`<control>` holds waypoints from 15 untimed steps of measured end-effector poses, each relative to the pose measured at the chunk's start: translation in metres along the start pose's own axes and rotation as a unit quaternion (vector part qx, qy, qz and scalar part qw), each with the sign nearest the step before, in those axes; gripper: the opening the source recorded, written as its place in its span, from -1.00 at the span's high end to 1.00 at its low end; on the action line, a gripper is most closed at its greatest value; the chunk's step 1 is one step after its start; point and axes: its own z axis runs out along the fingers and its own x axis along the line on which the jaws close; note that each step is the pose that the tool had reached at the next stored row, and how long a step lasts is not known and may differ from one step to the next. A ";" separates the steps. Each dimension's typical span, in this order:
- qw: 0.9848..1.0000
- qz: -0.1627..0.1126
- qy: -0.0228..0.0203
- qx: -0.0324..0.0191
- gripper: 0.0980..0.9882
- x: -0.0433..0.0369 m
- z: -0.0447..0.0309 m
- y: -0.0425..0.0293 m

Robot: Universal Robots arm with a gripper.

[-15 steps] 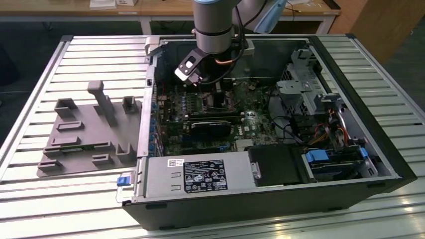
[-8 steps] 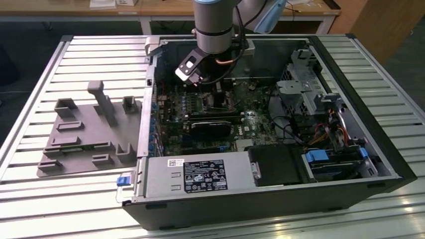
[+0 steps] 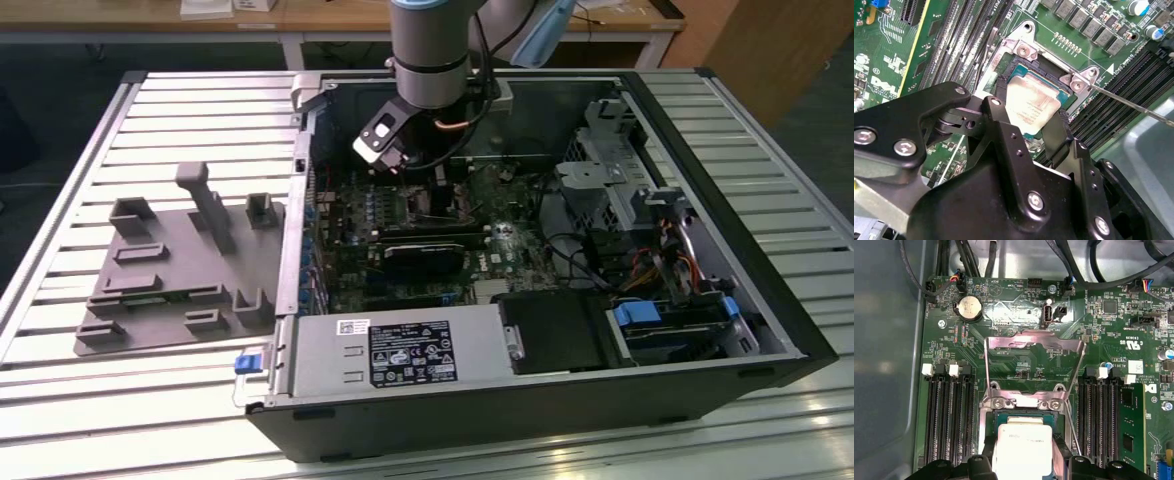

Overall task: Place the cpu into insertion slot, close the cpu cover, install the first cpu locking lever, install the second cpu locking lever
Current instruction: 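Place the cpu into insertion slot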

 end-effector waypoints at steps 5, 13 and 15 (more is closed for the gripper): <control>1.000 0.000 0.000 0.000 0.03 0.0000 0.0016 -0.0002; 1.000 0.000 0.000 0.000 0.03 0.0000 0.0019 -0.0002; 1.000 0.000 0.001 0.000 0.00 0.0001 0.0021 -0.0001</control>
